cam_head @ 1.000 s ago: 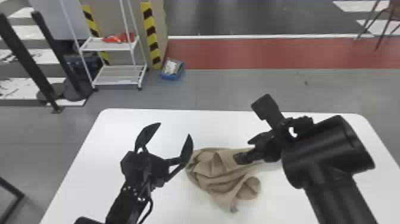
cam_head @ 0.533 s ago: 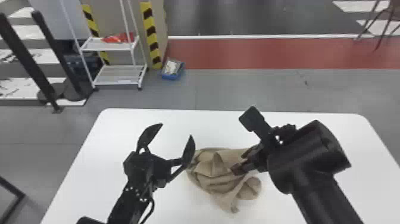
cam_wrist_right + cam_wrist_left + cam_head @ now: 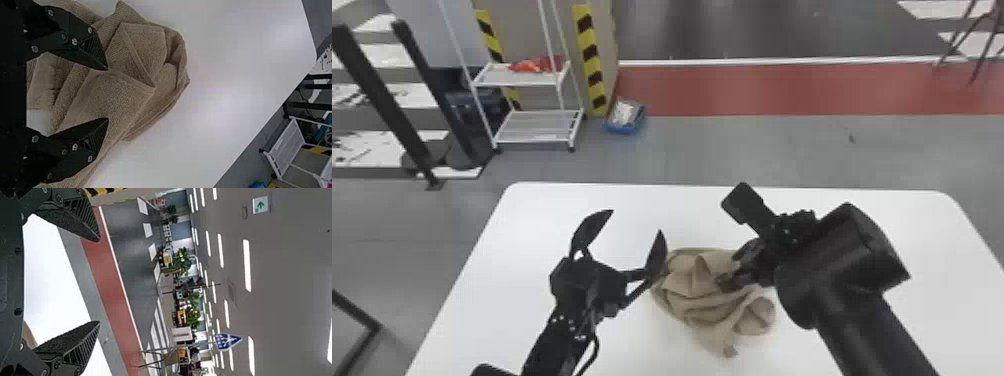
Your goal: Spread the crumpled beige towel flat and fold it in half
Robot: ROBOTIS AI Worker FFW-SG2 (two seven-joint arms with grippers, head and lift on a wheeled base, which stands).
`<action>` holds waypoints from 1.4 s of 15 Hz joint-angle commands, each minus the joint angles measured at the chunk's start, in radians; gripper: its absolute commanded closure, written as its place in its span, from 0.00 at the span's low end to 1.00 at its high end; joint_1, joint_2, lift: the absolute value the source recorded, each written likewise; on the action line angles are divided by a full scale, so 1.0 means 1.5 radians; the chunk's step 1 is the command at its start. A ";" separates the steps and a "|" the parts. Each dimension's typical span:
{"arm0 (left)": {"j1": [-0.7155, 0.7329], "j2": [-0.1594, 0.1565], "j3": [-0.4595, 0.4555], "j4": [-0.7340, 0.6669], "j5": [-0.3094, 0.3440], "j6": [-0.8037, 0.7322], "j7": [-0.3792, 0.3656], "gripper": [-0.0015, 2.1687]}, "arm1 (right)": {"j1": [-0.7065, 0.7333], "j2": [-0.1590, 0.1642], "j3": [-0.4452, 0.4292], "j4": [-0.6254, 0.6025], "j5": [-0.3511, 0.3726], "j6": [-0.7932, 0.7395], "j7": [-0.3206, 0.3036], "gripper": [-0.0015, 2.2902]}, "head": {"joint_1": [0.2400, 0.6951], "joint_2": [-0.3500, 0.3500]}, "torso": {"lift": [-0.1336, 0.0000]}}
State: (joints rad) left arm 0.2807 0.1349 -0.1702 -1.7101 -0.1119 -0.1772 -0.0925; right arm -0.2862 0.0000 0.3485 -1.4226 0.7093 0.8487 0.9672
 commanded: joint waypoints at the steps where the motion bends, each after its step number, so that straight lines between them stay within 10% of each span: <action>1: 0.000 0.002 0.000 0.002 0.000 -0.003 0.002 0.07 | -0.012 0.001 0.003 0.019 -0.010 -0.010 -0.004 0.22 | 1.00 0.61 | 1.00; 9: 0.001 0.004 0.001 0.006 0.001 -0.021 0.002 0.07 | -0.025 0.001 0.029 0.034 -0.044 0.008 -0.005 0.22 | 1.00 0.64 | 1.00; 21: 0.009 0.003 -0.007 -0.004 -0.004 -0.019 0.002 0.07 | -0.017 0.001 -0.042 -0.017 -0.043 0.029 0.011 0.53 | 1.00 0.60 | 1.00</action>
State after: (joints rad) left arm 0.2898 0.1395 -0.1799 -1.7117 -0.1154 -0.2078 -0.0890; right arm -0.3220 0.0000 0.3236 -1.4035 0.6553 0.8920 0.9824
